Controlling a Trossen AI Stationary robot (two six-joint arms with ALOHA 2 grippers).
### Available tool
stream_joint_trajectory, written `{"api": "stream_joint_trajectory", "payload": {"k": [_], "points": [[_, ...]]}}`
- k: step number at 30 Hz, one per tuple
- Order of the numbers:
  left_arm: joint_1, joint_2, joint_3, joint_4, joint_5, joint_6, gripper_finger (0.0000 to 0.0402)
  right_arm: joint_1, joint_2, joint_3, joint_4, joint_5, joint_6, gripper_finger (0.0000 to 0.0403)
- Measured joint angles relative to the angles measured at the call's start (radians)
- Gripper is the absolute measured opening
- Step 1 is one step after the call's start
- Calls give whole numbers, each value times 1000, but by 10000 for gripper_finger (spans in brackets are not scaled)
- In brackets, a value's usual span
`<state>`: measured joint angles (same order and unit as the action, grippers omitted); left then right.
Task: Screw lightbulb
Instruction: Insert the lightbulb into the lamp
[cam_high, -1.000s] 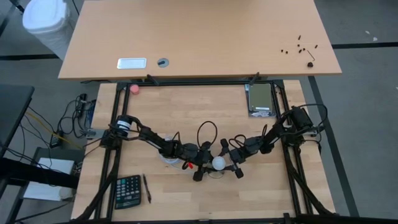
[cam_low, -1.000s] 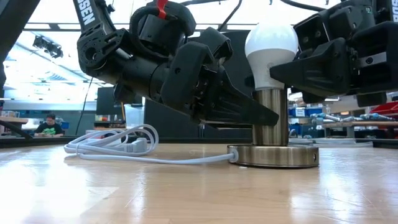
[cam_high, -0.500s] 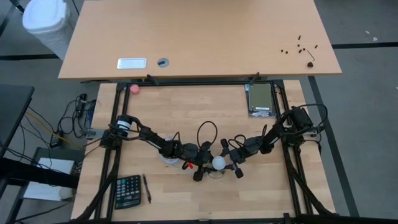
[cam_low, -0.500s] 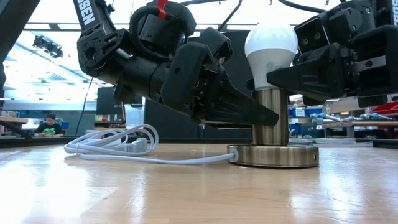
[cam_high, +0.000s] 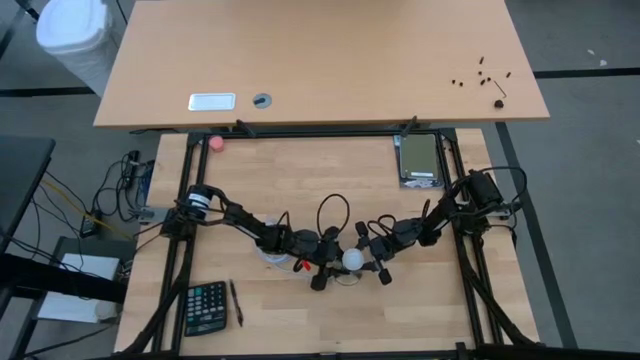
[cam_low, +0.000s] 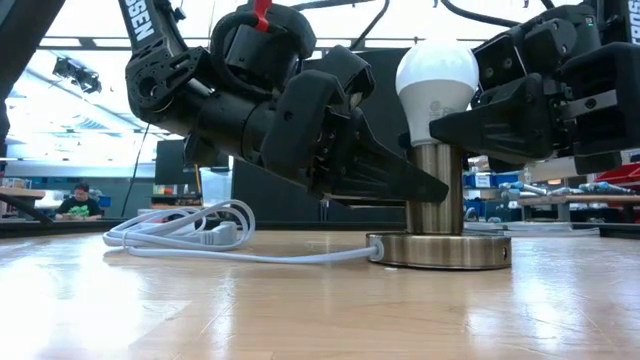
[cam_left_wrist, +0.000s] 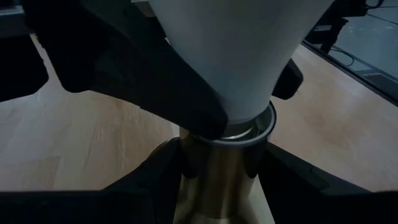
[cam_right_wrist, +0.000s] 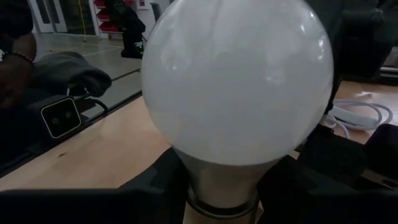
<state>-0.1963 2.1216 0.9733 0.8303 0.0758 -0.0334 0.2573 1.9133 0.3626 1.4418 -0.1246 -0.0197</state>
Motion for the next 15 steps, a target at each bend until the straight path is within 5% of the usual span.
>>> {"api": "stream_joint_trajectory", "payload": {"k": [15], "points": [[-3, -2, -1, -17, -155, -44, 198, 7, -2, -2, -15, 92, 43, 162]]}}
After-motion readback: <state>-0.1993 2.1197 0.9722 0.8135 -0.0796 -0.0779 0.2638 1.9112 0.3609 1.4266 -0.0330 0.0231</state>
